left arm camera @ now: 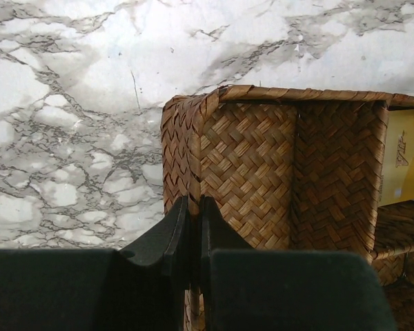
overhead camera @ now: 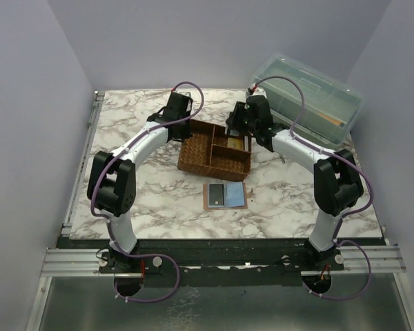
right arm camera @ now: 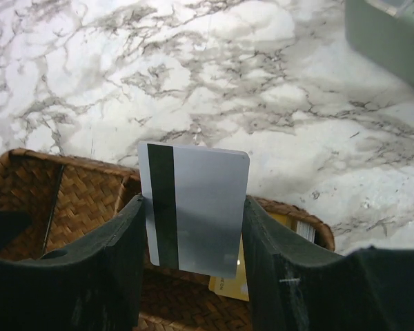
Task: Put the credit cards into the card holder
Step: Place the storage box at the center of the board.
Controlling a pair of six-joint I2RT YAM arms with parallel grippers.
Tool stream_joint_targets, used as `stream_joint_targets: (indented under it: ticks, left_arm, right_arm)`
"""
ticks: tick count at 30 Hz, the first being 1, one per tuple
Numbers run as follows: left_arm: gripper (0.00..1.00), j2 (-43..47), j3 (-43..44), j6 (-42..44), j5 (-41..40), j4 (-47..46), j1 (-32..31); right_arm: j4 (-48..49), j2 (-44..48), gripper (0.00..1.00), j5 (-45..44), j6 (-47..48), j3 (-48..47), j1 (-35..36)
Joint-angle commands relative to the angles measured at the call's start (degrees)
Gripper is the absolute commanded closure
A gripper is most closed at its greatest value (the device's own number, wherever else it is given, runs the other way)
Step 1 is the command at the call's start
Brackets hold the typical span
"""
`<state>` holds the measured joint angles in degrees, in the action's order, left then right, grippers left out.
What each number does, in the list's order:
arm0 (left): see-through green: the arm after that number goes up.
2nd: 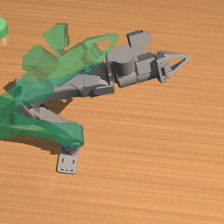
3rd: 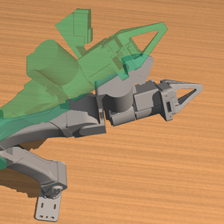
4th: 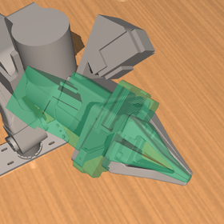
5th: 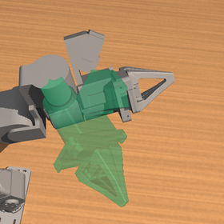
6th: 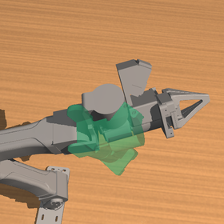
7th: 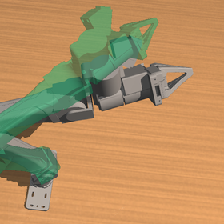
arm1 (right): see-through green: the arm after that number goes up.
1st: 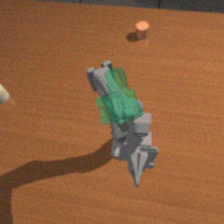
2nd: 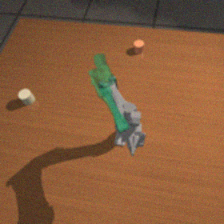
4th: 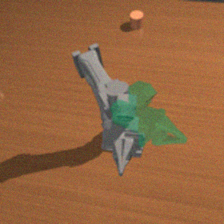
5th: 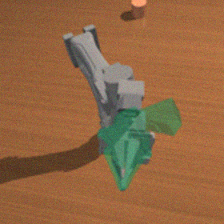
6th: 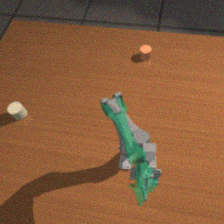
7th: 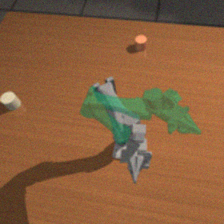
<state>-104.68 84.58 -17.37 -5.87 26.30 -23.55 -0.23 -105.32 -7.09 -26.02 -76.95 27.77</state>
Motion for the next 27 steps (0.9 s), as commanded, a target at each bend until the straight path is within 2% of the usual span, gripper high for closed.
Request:
stream_joint_targets:
  ticks: [1,4,8,10,14,21,24,27]
  left_arm:
    - [1.00,-1.05,1.91,-2.85,5.77,-2.55,1.09]
    - [1.00,-2.06,2.06,-3.55,8.06,-2.51,1.46]
    - [1.00,-3.38,2.97,-4.70,9.75,-2.33,2.77]
    - [0.95,-3.73,3.32,-5.36,11.25,-2.32,3.66]
    - [0.76,-4.12,4.18,-6.80,14.72,-1.63,5.09]
    - [0.34,-0.81,4.36,-7.73,15.48,0.15,5.35]
    - [0.26,1.20,4.79,-8.99,19.58,-0.13,5.35]
    - [0.25,1.47,4.30,-11.64,33.14,-5.29,5.25]
  right_arm:
    - [1.82,-0.35,1.00,0.91,0.89,-1.73,-1.29]
    - [2.15,-0.40,1.00,5.19,-0.90,-1.45,-2.95]
    - [2.27,-0.57,1.00,15.99,-5.03,-1.30,-6.07]
    - [2.46,-0.63,1.00,20.18,-6.57,-1.23,-7.08]
    - [0.56,-1.60,1.00,23.40,-7.55,-2.39,-7.52]
    - [0.33,-1.82,1.00,25.88,-7.19,-1.53,-7.56]
    - [-1.48,-1.42,1.00,26.23,-7.09,-1.52,-7.55]
    - [-2.89,-1.14,1.00,27.02,-8.41,-2.06,-7.55]
